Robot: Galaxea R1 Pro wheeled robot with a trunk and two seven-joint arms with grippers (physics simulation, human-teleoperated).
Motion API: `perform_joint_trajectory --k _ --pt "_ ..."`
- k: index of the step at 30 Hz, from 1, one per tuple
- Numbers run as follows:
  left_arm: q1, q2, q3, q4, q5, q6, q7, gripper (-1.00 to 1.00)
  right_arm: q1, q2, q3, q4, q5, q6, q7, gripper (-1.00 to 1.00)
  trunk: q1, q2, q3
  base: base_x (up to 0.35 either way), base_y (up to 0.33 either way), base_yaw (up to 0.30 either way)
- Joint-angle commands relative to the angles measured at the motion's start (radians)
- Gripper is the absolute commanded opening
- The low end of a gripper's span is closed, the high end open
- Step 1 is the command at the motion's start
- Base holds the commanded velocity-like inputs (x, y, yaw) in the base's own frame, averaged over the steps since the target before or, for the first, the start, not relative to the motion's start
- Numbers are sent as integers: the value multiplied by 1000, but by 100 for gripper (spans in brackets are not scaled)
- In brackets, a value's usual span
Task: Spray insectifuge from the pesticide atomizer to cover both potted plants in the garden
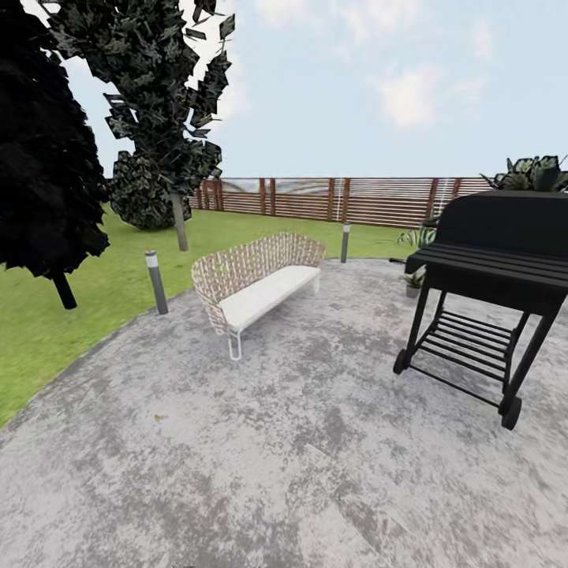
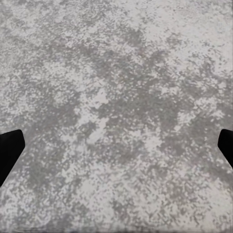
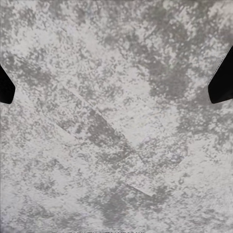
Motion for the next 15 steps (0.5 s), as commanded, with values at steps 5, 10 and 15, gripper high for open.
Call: perform_joint_trajectory --k 5,10,15 --pt "-1 2 0 1 -1 -4 2 100 0 -3 0 -2 1 -3 -1 100 0 -1 -4 0 0 280" --pt "-1 2 0 1 -2 -4 1 100 0 -4 -2 -4 0 -4 -1 100 0 -1 -7 0 0 279" --pt "-1 1 0 2 -2 -4 1 100 0 -6 -2 -5 0 -4 -1 100 19 -36 -26 0 0 277"
